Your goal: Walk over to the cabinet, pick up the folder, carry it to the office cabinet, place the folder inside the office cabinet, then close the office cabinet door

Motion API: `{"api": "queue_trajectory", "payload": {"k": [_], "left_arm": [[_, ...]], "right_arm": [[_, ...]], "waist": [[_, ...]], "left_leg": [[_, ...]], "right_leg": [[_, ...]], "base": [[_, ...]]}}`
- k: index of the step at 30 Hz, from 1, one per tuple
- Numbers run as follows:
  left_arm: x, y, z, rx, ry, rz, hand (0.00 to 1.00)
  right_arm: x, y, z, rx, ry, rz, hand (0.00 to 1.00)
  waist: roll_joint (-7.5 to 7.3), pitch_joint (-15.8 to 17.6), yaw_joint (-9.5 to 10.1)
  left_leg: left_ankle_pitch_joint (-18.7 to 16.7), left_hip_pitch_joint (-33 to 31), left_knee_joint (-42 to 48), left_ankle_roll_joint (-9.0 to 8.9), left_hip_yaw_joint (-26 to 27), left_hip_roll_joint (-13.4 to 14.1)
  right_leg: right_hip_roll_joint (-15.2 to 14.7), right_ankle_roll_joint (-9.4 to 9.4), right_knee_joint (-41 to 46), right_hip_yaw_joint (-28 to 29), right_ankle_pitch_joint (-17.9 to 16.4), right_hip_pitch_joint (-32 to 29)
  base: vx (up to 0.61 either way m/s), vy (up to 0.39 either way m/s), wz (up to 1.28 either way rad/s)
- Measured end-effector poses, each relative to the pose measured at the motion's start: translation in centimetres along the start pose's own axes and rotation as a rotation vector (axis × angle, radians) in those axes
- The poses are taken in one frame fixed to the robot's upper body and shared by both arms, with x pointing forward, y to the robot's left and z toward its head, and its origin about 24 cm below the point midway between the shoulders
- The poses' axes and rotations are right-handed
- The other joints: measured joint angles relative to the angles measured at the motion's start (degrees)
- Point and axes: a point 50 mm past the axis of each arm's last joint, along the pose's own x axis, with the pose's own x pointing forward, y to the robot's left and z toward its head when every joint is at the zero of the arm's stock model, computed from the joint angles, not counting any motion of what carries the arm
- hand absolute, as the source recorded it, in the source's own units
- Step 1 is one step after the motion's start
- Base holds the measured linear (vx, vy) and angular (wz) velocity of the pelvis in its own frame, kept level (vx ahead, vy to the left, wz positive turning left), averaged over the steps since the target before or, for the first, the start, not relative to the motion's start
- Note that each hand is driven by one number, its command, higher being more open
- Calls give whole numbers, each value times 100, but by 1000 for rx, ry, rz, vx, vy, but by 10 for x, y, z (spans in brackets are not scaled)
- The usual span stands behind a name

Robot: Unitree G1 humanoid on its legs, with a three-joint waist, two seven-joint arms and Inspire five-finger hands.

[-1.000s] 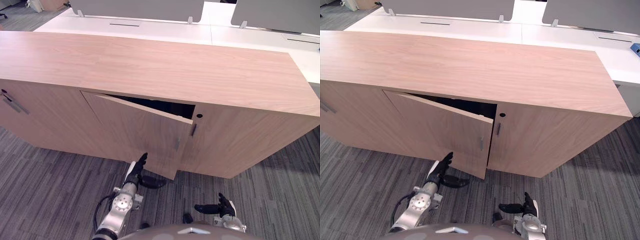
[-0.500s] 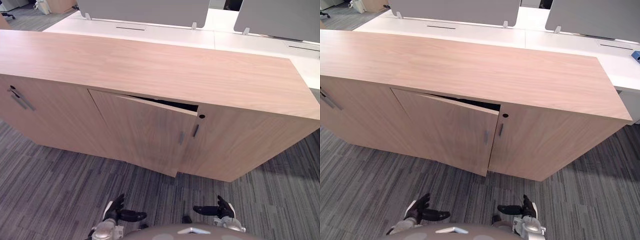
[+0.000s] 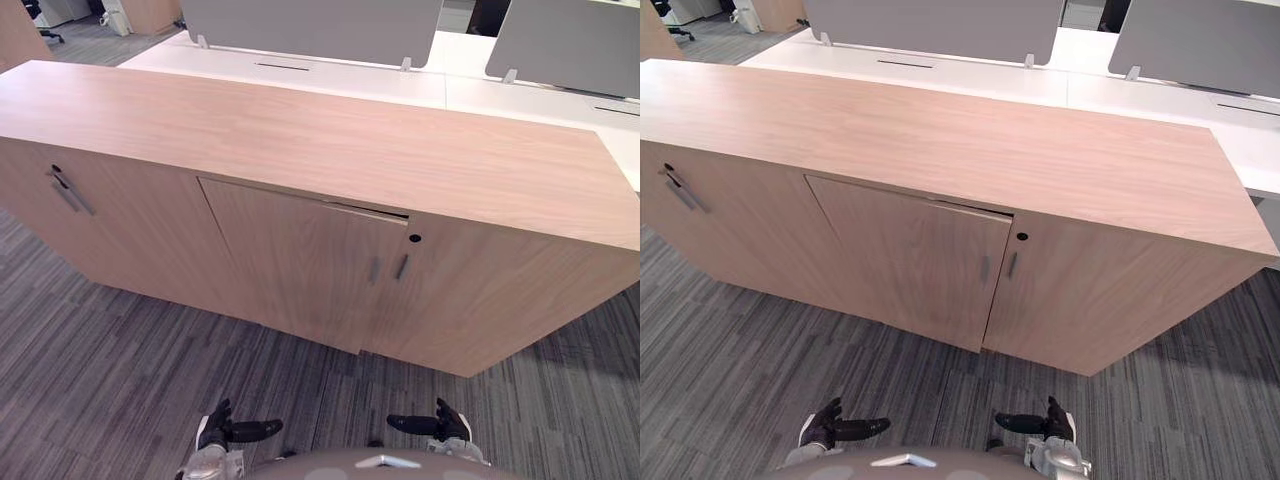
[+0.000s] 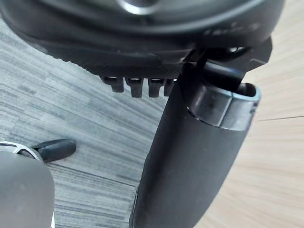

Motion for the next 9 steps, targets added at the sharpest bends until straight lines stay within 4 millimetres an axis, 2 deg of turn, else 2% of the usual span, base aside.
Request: {"api": "queue_trajectory", "payload": {"k": [9], "left_arm": [[2, -6, 2, -26, 13, -1, 100]], "right_arm": [[0, -1, -1, -2, 9, -4, 100]], "waist": [[9, 8, 58]], "left_leg": [[-43, 76, 0, -20, -41, 17]], "right_leg": [[19, 8, -102, -89, -27, 162]], "base": [[6, 0, 2]]}}
